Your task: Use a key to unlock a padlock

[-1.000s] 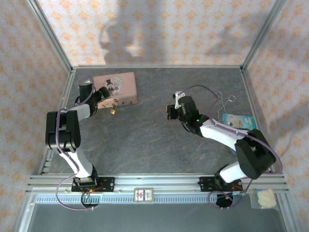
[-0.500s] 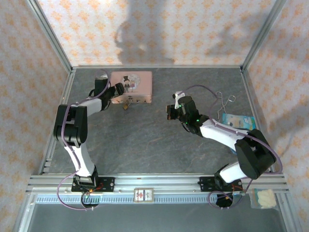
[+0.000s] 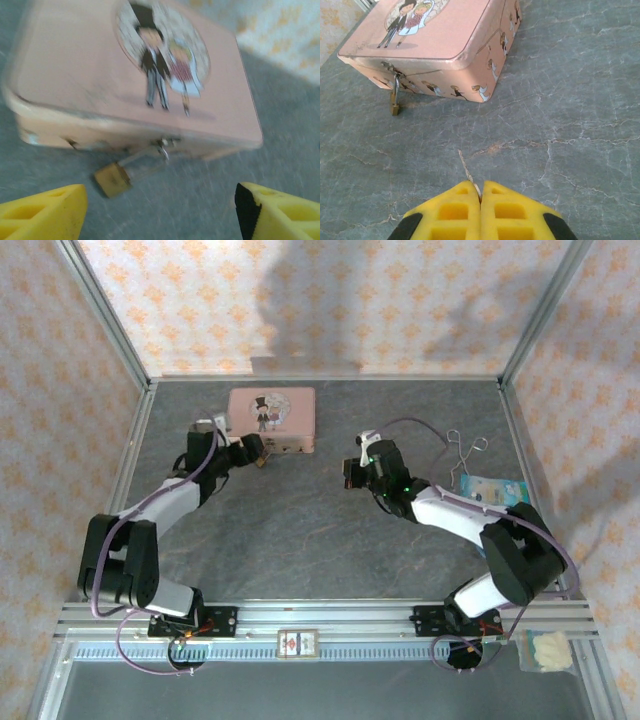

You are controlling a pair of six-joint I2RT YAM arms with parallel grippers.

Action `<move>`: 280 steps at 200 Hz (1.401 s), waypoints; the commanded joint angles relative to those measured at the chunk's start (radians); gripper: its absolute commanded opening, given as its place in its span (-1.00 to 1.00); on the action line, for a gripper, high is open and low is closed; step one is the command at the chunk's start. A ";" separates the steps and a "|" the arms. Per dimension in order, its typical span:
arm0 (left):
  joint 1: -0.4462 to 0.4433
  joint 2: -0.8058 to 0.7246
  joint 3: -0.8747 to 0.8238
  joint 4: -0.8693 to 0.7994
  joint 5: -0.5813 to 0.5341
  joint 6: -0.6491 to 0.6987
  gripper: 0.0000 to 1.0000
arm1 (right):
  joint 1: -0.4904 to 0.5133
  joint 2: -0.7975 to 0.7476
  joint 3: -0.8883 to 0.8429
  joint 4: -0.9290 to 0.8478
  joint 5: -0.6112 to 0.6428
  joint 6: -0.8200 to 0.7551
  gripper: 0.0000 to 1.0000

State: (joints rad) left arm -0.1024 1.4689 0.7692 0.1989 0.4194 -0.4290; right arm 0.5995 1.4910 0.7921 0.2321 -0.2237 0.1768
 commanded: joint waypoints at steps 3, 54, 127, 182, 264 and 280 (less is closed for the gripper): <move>-0.026 0.079 0.020 0.024 0.048 0.001 0.51 | 0.005 0.004 0.033 0.036 -0.017 0.015 -1.00; -0.042 0.233 0.112 -0.006 -0.001 0.053 0.51 | 0.005 -0.047 0.002 0.025 0.005 0.015 -1.00; -0.080 0.324 0.132 0.070 0.004 0.018 0.56 | 0.005 -0.071 0.000 0.021 0.011 0.003 -1.00; -0.167 0.279 0.054 0.104 0.006 -0.081 0.56 | 0.005 -0.041 0.015 0.023 0.009 0.003 -1.00; -0.167 0.278 0.175 -0.069 -0.273 0.134 0.52 | 0.005 -0.055 -0.004 0.027 0.015 0.002 -1.00; -0.166 0.310 0.197 -0.075 -0.292 0.178 0.45 | 0.005 -0.062 -0.011 0.029 0.018 0.001 -1.00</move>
State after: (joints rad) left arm -0.2741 1.7393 0.9222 0.1783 0.2203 -0.3584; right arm 0.5995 1.4540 0.7918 0.2348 -0.2314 0.1822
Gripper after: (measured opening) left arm 0.746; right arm 0.042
